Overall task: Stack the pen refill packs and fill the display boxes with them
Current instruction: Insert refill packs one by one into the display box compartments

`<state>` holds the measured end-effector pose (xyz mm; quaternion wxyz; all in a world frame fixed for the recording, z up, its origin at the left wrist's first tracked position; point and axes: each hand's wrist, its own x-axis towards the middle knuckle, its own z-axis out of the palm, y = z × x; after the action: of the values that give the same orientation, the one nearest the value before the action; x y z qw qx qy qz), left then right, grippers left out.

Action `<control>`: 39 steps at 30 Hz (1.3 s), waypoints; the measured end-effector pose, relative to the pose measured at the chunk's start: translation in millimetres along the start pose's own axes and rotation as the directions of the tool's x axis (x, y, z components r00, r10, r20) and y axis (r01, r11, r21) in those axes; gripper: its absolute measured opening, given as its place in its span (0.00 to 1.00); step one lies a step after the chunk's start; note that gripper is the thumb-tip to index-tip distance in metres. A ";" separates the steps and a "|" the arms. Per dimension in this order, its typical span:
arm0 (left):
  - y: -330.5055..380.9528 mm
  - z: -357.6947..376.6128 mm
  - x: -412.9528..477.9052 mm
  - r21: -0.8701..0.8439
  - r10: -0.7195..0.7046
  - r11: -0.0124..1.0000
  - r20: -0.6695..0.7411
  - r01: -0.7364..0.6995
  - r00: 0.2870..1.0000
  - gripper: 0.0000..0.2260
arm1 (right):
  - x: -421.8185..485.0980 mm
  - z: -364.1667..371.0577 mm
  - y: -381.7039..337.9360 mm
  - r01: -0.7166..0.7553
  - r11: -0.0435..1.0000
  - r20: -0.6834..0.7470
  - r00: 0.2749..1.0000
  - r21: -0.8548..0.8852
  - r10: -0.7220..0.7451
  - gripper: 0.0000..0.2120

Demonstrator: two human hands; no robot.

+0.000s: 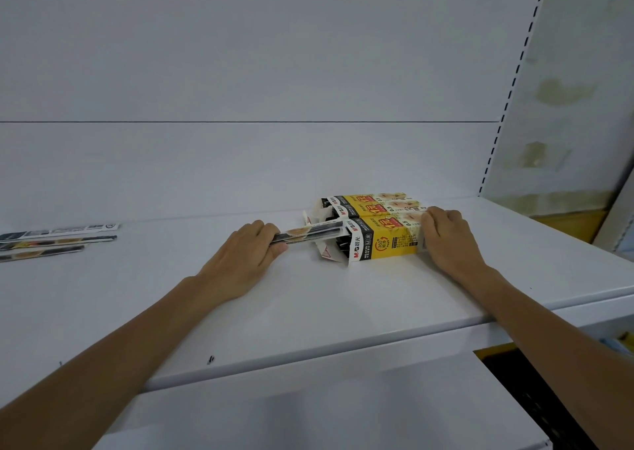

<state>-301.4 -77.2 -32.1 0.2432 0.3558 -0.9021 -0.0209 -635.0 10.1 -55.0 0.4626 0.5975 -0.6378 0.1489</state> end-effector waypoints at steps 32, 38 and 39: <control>14.4 -0.9 26.5 -0.237 0.014 0.971 0.113 0.013 0.993 0.12 | 1.5 -7.4 -2.9 -0.017 0.999 0.130 0.991 -0.037 0.022 0.14; 44.3 8.2 38.1 -0.280 -0.068 0.952 0.214 0.128 0.974 0.13 | 2.6 -10.0 -7.1 -0.010 0.999 0.148 0.989 -0.038 0.016 0.12; 51.0 9.2 40.8 -0.266 -0.069 0.956 0.209 0.125 0.975 0.12 | 2.4 -11.8 -8.3 -0.022 0.999 0.163 0.986 -0.036 0.027 0.12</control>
<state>-363.4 -67.0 -12.2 0.1985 0.3583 -0.8913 -0.1943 -622.3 15.3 -50.0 0.4171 0.5919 -0.6833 0.0942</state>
